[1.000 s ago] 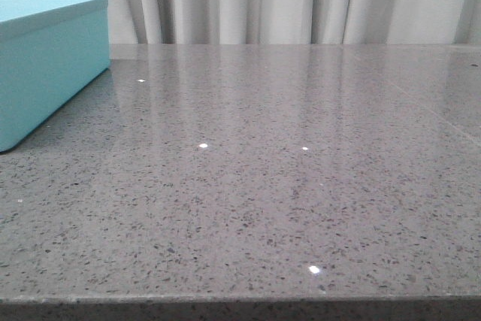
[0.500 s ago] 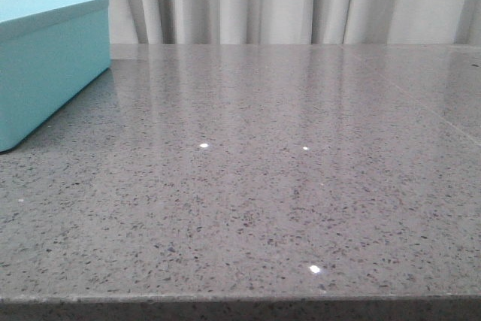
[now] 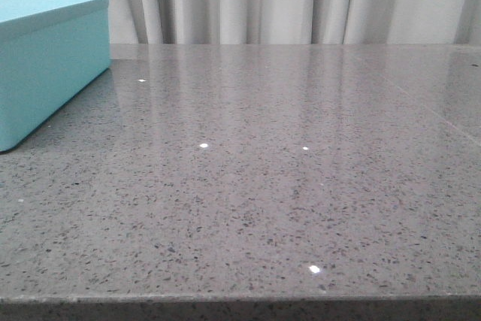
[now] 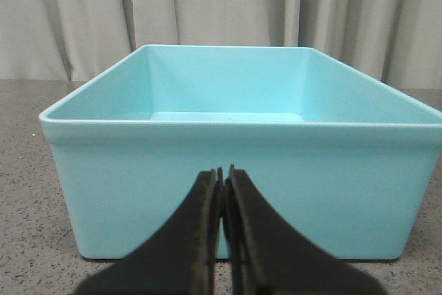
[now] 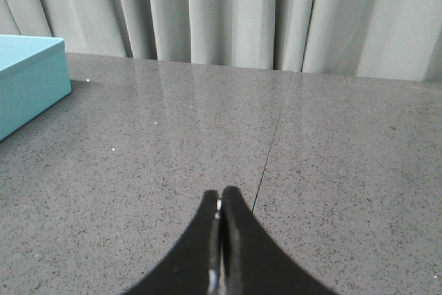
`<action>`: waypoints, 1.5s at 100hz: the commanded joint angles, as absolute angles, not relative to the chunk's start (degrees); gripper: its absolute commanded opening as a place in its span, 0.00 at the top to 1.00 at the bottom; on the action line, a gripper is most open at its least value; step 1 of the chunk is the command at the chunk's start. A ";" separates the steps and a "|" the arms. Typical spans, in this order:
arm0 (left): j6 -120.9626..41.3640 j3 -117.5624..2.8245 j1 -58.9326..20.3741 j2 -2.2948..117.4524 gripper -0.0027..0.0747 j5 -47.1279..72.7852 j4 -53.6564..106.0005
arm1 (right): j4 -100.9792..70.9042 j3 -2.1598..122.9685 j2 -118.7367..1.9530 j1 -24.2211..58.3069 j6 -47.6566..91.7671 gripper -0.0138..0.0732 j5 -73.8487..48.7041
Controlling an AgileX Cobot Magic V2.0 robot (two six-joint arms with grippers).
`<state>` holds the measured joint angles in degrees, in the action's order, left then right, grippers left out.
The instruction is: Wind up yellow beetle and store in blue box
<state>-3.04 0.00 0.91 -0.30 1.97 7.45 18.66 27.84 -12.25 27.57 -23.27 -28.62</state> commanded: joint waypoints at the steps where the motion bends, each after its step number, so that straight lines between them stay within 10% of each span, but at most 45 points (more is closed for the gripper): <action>1: -2.63 1.21 0.99 -2.17 0.99 -2.06 8.04 | 21.25 28.63 -12.83 27.22 -22.93 0.92 -23.60; 40: -2.63 1.21 0.99 -2.17 0.99 -2.06 8.04 | 13.12 16.79 -10.81 14.61 -19.24 0.92 -1.99; 150: -2.63 1.21 0.99 -2.12 0.99 -2.06 8.04 | 2.41 -0.78 1.90 -2.25 -7.28 0.92 0.00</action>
